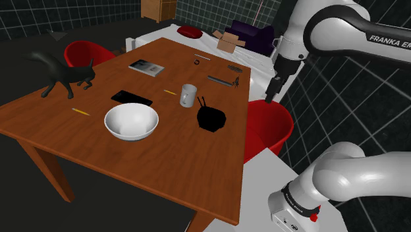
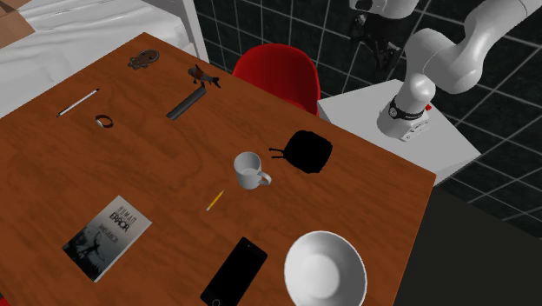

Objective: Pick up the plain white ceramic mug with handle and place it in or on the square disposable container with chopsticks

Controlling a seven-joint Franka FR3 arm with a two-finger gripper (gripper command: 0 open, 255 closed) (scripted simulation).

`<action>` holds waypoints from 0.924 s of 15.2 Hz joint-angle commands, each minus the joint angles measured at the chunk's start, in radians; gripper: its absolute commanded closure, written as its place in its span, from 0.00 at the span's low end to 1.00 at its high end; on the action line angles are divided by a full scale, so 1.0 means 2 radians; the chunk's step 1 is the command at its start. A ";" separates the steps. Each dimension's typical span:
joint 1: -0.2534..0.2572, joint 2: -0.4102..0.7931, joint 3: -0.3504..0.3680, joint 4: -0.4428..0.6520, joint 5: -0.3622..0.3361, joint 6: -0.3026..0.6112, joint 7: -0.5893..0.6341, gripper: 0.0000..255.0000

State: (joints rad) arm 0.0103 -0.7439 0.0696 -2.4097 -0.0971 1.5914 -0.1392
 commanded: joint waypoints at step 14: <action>-0.011 0.252 0.013 0.115 0.025 0.134 0.064 0.00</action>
State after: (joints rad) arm -0.0114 -0.2849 0.0929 -2.2105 -0.0501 1.8454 -0.0218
